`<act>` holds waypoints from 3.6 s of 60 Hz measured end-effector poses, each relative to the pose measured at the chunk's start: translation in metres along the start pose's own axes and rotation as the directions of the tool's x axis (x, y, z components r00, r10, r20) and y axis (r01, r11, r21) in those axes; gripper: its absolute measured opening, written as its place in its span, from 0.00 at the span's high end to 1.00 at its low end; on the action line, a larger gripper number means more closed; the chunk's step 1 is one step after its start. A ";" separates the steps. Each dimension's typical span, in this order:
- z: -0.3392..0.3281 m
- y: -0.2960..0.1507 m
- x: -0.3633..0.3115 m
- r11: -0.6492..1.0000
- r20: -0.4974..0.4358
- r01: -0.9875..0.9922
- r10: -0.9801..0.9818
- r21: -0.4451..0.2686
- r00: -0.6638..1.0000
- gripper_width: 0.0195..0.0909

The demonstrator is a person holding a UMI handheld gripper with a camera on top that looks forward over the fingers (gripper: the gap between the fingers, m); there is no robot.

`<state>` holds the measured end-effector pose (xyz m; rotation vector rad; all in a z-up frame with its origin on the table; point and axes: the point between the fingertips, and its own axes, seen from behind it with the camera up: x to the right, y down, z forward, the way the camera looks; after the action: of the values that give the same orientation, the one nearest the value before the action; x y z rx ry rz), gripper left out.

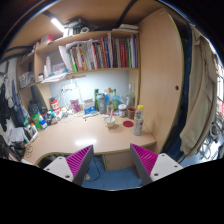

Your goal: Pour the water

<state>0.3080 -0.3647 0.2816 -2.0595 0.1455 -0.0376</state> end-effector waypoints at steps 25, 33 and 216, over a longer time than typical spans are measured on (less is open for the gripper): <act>0.024 -0.022 0.016 0.995 -0.070 0.048 -0.042 0.085 0.997 0.10; 0.063 -0.025 0.055 0.993 -0.122 0.053 -0.040 0.110 0.992 0.10; 0.602 -0.075 0.123 0.981 0.143 0.053 -0.081 0.189 0.986 0.52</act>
<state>0.4901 0.1832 0.0577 -1.8732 -0.0207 0.0605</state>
